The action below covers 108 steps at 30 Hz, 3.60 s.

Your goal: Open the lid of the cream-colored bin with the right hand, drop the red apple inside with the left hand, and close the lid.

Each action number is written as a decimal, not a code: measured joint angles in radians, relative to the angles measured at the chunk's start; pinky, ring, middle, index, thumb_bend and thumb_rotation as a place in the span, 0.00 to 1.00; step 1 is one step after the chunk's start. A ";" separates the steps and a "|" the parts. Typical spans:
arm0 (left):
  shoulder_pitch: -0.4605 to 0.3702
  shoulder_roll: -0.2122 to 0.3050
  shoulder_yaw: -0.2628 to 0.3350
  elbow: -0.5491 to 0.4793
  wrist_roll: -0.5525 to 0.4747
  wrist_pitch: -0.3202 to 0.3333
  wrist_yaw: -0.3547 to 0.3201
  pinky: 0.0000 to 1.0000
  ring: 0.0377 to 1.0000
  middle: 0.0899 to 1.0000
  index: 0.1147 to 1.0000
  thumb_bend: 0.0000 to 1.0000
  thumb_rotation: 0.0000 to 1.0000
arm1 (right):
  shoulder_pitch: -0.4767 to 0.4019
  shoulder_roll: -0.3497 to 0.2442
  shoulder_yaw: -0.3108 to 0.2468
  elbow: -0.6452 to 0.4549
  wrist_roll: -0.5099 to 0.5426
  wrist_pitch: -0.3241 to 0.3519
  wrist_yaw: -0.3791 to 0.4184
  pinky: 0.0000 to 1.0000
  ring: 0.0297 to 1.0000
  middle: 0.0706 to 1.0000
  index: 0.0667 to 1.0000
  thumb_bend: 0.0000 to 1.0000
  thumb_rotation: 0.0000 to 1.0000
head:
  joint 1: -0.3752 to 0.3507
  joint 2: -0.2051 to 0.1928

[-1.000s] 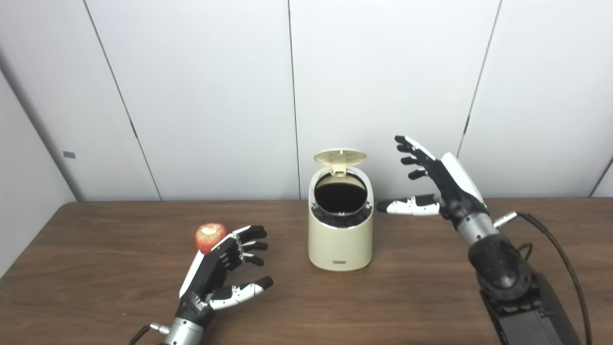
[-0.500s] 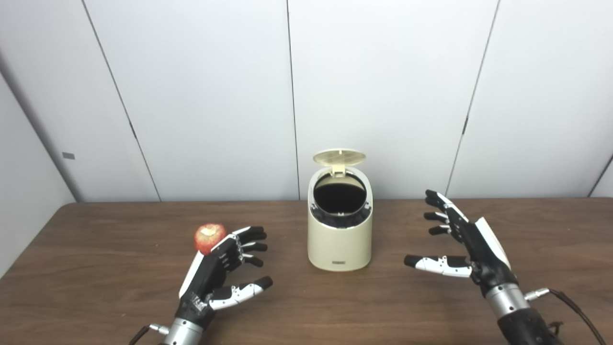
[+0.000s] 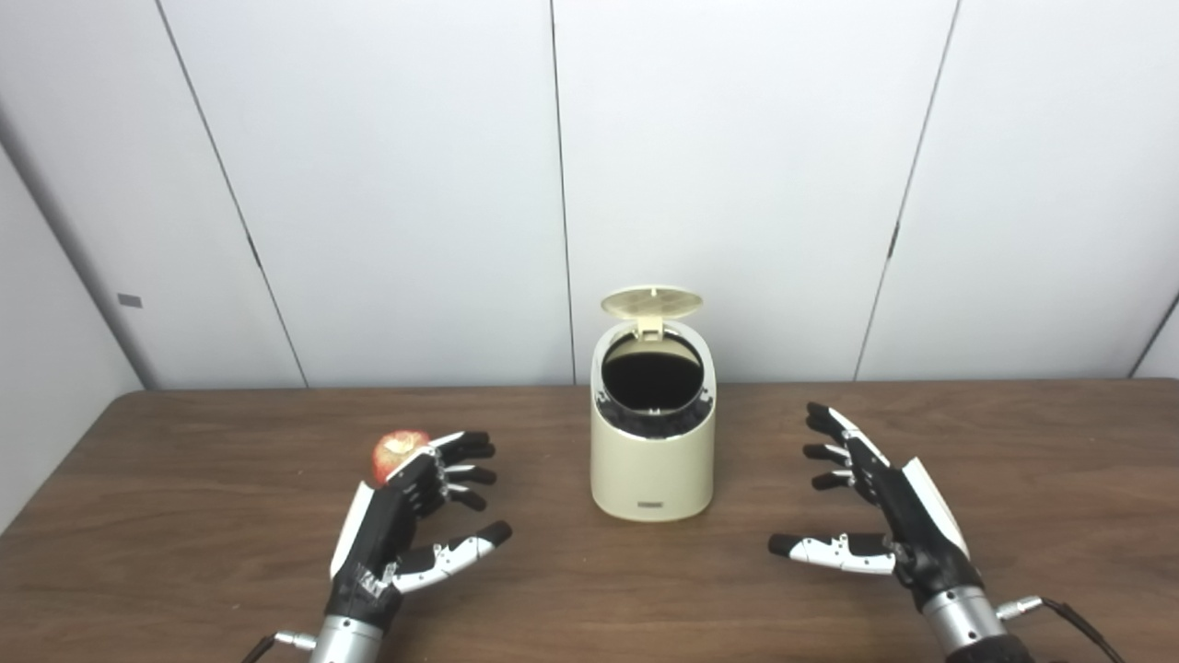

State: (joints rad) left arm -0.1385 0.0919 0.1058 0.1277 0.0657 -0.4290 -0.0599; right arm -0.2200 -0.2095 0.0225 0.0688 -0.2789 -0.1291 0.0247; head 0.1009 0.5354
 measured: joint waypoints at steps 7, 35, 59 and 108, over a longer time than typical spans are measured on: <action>0.001 -0.055 0.088 -0.102 0.300 0.027 0.268 0.64 0.79 0.82 0.82 0.78 0.17 | -0.001 -0.021 -0.004 0.013 0.025 -0.022 0.008 0.72 0.83 0.92 0.91 0.77 0.10 | 0.121 -0.017; -0.108 0.097 -0.007 0.080 0.406 0.467 0.301 0.76 0.86 0.88 0.93 0.99 0.32 | -0.003 -0.052 -0.024 -0.030 0.089 0.006 0.052 0.72 0.83 0.91 0.90 0.78 0.04 | 0.158 -0.005; -0.189 0.159 -0.151 0.193 0.508 0.512 0.375 0.49 0.56 0.59 0.65 0.87 0.22 | 0.008 -0.053 -0.027 -0.066 0.091 0.043 0.058 0.69 0.81 0.92 0.90 0.76 0.07 | 0.141 0.012; -0.223 -0.032 -0.203 -0.005 0.505 0.362 0.494 0.33 0.38 0.40 0.44 0.52 0.00 | 0.022 -0.037 -0.025 -0.053 0.053 0.040 0.045 0.65 0.79 0.89 0.88 0.74 0.12 | 0.049 -0.006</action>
State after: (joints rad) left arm -0.3620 0.0599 -0.0974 0.1230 0.5705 -0.0670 0.4338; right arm -0.1982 -0.2469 -0.0021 0.0163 -0.2259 -0.0887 0.0698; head 0.1504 0.5292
